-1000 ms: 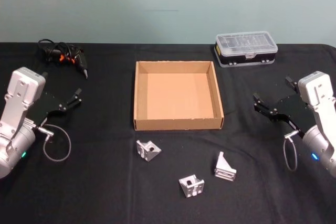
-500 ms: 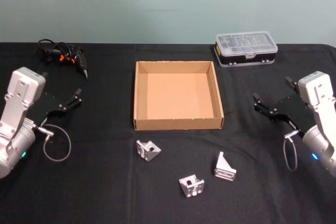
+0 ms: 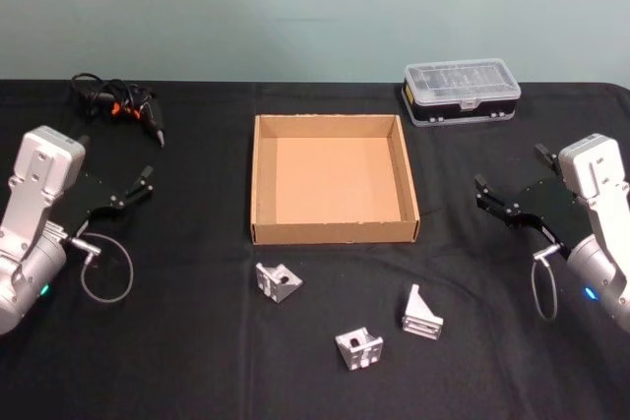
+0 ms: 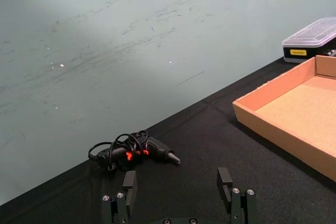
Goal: Use one hand to pick up the angle iron from the table and place it into the box.
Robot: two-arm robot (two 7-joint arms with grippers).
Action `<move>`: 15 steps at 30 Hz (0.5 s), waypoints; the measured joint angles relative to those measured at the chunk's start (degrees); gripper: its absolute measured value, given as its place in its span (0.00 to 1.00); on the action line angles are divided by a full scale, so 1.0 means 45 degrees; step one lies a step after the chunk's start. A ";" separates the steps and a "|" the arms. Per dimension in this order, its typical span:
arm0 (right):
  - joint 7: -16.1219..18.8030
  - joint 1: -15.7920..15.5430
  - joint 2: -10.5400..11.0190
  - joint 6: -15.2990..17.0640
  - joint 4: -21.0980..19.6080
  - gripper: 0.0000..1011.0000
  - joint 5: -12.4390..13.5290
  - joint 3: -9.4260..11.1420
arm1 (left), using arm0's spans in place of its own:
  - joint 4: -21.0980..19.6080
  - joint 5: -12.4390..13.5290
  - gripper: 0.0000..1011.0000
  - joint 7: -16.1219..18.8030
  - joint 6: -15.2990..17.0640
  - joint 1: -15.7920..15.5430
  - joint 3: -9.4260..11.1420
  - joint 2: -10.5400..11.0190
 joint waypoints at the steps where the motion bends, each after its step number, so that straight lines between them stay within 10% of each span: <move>1: 0.0000 0.0000 0.0000 0.0000 0.0000 0.99 0.0000 0.0000 | 0.0000 0.0000 0.99 0.0000 0.0000 0.0000 0.0000 0.0000; 15: 0.0000 0.0000 0.0001 0.0000 0.0001 0.99 0.0000 0.0000 | 0.0000 0.0000 0.99 0.0000 0.0000 0.0000 0.0000 0.0000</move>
